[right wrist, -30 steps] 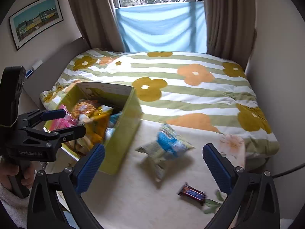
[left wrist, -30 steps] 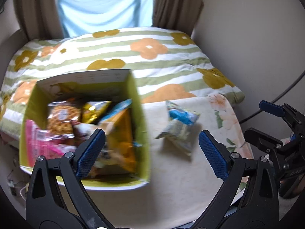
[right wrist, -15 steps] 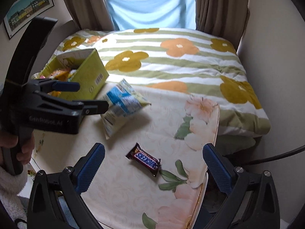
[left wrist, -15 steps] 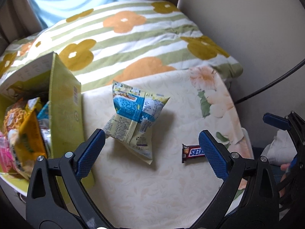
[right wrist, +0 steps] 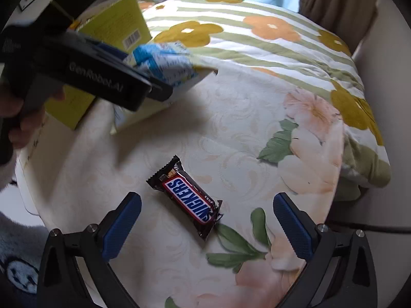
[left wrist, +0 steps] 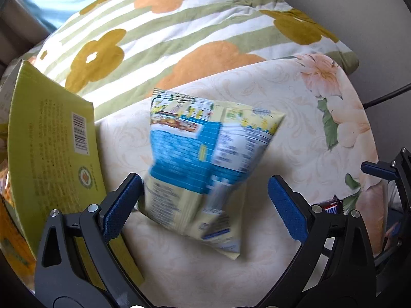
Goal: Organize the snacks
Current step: 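Grasp the blue-white bag with left gripper while right gripper grasps Snickers bar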
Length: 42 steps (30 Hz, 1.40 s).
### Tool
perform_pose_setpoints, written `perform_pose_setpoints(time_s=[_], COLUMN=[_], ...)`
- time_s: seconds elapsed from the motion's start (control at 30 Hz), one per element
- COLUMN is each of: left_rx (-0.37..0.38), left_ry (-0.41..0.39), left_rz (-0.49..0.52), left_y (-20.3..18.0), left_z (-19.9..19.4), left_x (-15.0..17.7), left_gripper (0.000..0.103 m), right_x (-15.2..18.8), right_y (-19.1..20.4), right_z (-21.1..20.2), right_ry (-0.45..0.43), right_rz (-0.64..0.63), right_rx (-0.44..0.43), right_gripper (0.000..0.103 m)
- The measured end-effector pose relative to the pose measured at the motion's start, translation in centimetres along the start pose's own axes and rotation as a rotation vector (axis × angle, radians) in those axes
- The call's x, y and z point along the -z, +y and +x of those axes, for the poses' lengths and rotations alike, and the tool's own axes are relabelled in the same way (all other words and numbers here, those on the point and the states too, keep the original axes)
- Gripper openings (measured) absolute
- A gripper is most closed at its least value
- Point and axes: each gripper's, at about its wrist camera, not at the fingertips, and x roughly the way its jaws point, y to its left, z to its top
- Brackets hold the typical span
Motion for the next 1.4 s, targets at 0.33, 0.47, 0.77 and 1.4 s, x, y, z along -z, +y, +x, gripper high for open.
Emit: perform_pose_setpoints(time_s=[0.33, 0.47, 0.77, 1.4], left_rx=[0.037, 0.055, 0.088, 0.090], left_ry=[0.083, 0.098, 0.063, -0.015], left_rz=[0.007, 0.014, 0.027, -0.032], left_y=[0.9, 1.0, 0.9, 1.3], left_z=[2.6, 3.1, 2.6, -0.6], left_x=[-0.6, -0.3, 0.3, 1.1], left_gripper=[0.098, 0.084, 0.063, 0.058], right_x=[-0.4, -0.6, -0.6, -0.9], right_y=[0.7, 0.9, 1.5, 2.0], right_z=[1.9, 2.3, 3.7, 2.0], right_ry=[0.046, 0.057, 0.115, 0.073], right_rz=[-0.170, -0.214, -0.298, -0.292], right_rx=[0.000, 0.005, -0.003, -0.008], right_gripper=[0.102, 0.102, 0.080, 0.031])
